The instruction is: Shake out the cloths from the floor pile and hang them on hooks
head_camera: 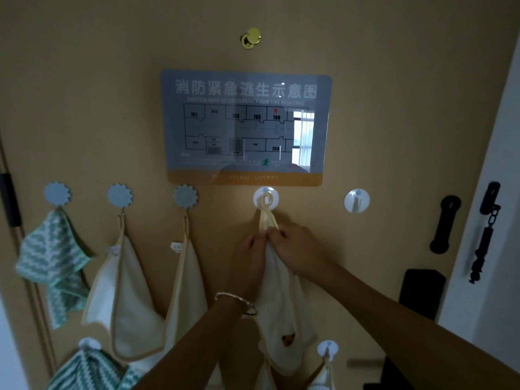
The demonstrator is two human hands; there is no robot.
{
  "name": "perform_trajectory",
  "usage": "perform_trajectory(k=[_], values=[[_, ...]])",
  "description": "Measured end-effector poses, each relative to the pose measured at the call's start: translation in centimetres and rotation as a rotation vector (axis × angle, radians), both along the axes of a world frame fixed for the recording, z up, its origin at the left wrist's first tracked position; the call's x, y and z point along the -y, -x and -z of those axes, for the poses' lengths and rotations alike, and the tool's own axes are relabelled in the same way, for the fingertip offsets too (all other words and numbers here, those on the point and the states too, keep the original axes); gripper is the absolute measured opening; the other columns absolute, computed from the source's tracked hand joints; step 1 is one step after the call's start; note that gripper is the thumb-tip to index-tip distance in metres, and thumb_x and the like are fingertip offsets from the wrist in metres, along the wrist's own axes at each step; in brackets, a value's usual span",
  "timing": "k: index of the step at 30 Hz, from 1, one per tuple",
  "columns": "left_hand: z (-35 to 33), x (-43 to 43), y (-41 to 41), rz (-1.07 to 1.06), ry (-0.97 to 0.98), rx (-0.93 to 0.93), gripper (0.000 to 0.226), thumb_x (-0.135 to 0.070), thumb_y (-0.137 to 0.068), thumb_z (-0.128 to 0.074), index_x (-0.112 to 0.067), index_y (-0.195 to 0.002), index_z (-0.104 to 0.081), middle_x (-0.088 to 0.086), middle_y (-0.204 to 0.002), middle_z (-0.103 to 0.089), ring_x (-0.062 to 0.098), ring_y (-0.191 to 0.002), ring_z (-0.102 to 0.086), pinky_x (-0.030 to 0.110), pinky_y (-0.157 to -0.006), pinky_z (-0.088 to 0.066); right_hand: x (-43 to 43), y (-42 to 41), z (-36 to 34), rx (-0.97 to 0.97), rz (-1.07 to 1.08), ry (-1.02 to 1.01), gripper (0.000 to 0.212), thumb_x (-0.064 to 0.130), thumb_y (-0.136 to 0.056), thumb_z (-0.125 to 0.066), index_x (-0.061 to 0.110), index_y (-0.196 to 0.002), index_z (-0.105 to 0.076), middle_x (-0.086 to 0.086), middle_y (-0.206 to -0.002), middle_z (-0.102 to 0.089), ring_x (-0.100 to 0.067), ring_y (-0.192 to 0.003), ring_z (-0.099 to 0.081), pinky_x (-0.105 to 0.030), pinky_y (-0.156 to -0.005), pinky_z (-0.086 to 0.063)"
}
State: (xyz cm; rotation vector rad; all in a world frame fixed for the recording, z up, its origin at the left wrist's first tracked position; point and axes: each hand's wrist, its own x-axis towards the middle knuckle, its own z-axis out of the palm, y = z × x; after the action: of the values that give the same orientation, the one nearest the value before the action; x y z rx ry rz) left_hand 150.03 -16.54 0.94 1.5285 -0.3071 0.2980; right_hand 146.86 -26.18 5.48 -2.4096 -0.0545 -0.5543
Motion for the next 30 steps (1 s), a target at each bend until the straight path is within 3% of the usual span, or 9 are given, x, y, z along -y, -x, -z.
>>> perform_trajectory(k=[7, 11, 14, 21, 27, 30], values=[[1.5, -0.1, 0.7, -0.009, -0.017, -0.032, 0.033, -0.023, -0.096, -0.045, -0.023, -0.073, -0.068, 0.006, -0.082, -0.069, 0.022, -0.085, -0.064, 0.044, -0.083, -0.048, -0.2, 0.5, 1.3, -0.053, -0.005, 0.002, 0.032, 0.03, -0.099, -0.041, 0.007, -0.088, -0.061, -0.017, -0.102, -0.064, -0.03, -0.098, -0.059, -0.032, -0.078, -0.041], [3.0, 0.0, 1.1, 0.02, -0.044, -0.063, 0.034, -0.027, -0.098, -0.043, -0.019, -0.077, -0.068, 0.003, -0.082, -0.068, 0.018, -0.084, -0.062, 0.037, -0.079, -0.047, 0.0, 0.9, 2.7, -0.111, -0.023, -0.017, 0.035, 0.029, -0.1, -0.04, 0.013, -0.069, -0.046, -0.011, -0.081, -0.056, -0.021, -0.08, -0.052, -0.028, -0.065, -0.03], [4.4, 0.1, 1.3, 0.024, -0.071, -0.055, 0.035, -0.026, -0.099, -0.041, -0.018, -0.07, -0.059, 0.001, -0.072, -0.058, 0.018, -0.075, -0.054, 0.035, -0.073, -0.042, 0.3, 0.9, 3.9, -0.148, -0.051, -0.036, 0.033, 0.03, -0.1, -0.038, 0.014, -0.073, -0.048, -0.008, -0.08, -0.054, -0.024, -0.082, -0.054, -0.03, -0.069, -0.035], [6.6, -0.4, 0.8, -0.004, -0.224, -0.072, 0.032, -0.023, -0.101, -0.037, -0.004, -0.087, -0.059, 0.017, -0.087, -0.059, 0.029, -0.082, -0.055, 0.037, -0.075, -0.043, 0.3, 0.4, 6.2, -0.141, -0.112, -0.007, 0.034, 0.035, -0.101, -0.038, 0.023, -0.069, -0.034, 0.003, -0.072, -0.041, -0.021, -0.079, -0.05, -0.031, -0.071, -0.036], [9.2, 0.4, 2.0, -0.073, -0.287, -0.163, 0.029, -0.021, -0.101, -0.038, -0.008, -0.085, -0.058, 0.017, -0.089, -0.062, 0.028, -0.083, -0.059, 0.041, -0.078, -0.048, 1.5, 0.1, 10.1, -0.195, -0.199, 0.036, 0.015, 0.035, -0.099, -0.038, 0.021, -0.101, -0.043, -0.001, -0.087, -0.055, -0.023, -0.083, -0.06, -0.041, -0.078, -0.052], [11.0, 1.5, 3.6, -0.131, -0.256, -0.206, 0.028, -0.021, -0.1, -0.039, -0.008, -0.085, -0.059, 0.007, -0.077, -0.062, 0.018, -0.074, -0.061, 0.025, -0.068, -0.05, 3.1, 0.6, 12.3, -0.237, -0.216, 0.147, 0.027, 0.031, -0.1, -0.037, 0.016, -0.12, -0.046, -0.007, -0.111, -0.059, -0.024, -0.102, -0.059, -0.035, -0.089, -0.048]])
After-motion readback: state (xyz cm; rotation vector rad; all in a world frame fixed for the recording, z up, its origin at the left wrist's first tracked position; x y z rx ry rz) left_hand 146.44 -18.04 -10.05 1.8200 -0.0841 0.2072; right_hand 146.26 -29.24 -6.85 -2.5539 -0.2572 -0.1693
